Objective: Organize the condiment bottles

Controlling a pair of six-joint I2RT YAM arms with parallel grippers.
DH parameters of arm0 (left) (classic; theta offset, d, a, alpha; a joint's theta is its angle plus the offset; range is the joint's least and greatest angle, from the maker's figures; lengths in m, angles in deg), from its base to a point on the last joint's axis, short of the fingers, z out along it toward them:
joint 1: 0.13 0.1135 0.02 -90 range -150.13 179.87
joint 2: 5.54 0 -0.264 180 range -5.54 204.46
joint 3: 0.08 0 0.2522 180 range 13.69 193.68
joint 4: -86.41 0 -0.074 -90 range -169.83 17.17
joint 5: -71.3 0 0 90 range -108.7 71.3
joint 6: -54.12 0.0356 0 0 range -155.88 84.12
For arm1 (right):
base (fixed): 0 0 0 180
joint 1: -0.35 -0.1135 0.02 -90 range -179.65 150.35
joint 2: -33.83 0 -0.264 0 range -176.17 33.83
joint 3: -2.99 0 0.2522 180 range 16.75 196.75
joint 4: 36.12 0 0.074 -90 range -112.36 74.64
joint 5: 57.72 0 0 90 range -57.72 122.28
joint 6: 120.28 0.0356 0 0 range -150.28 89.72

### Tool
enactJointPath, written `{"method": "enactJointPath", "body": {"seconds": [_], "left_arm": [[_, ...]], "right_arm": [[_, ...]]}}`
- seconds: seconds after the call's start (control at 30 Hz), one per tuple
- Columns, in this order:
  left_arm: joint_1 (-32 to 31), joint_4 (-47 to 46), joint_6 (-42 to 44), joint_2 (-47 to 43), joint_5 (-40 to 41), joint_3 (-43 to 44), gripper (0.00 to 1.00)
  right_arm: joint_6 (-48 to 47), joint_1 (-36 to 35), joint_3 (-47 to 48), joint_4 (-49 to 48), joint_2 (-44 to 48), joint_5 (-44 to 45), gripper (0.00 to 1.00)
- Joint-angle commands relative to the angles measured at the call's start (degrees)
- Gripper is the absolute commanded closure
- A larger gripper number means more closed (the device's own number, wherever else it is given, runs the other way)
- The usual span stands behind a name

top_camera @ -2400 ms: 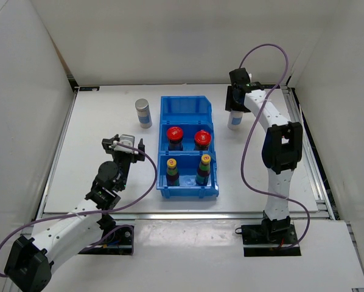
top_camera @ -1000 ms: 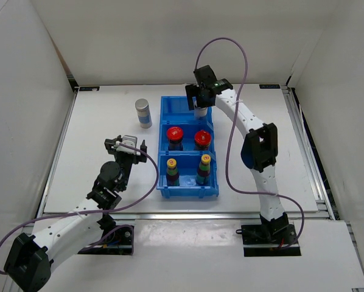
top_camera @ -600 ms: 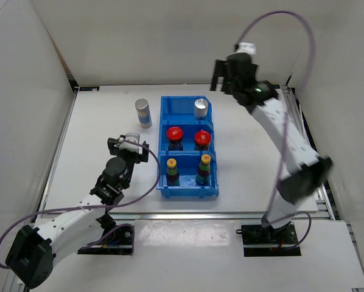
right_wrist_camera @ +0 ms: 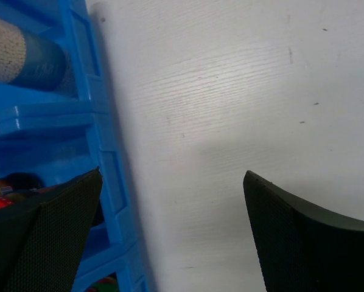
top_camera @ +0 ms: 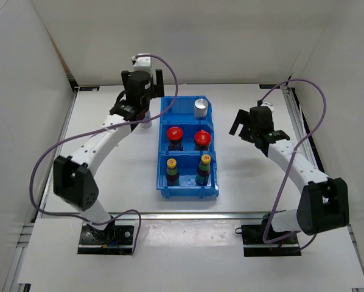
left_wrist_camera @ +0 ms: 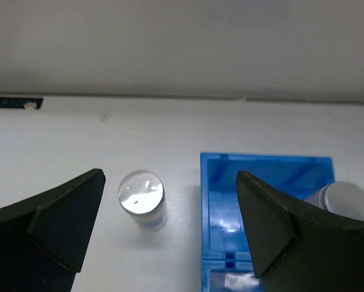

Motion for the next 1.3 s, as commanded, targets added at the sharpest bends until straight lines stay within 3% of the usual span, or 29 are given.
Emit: {"method": "enactJointPath", "body": {"seconds": [0.0,0.23,0.4,1.1,1.2,1.27], "left_arm": [[0.3,7.3,-0.5,5.0,-2.8,1.8,0.0],[4.2,8.9,-3.9,11.8,-4.5,4.0,0.0],[5.4,8.9,-3.9,14.0,-0.9,3.5,0.0],[11.2,4.5,-5.8,21.6,-6.7,4.8,0.0],[11.2,3.9,-6.4,22.2,-8.1,5.3,0.06],[11.2,3.9,-6.9,22.2,-9.3,5.3,0.2]], "right_arm": [[-1.5,0.9,3.8,-4.4,-1.4,-6.2,0.0],[-1.5,5.6,-1.6,-11.3,1.8,-15.0,0.0],[0.1,9.3,-3.7,-14.3,1.8,-21.2,0.0],[1.3,11.2,-5.3,-15.6,1.8,-24.6,0.0],[1.3,11.2,-5.3,-16.1,1.8,-24.6,0.0],[1.3,11.2,-5.3,-16.1,1.3,-24.6,0.0]]}}
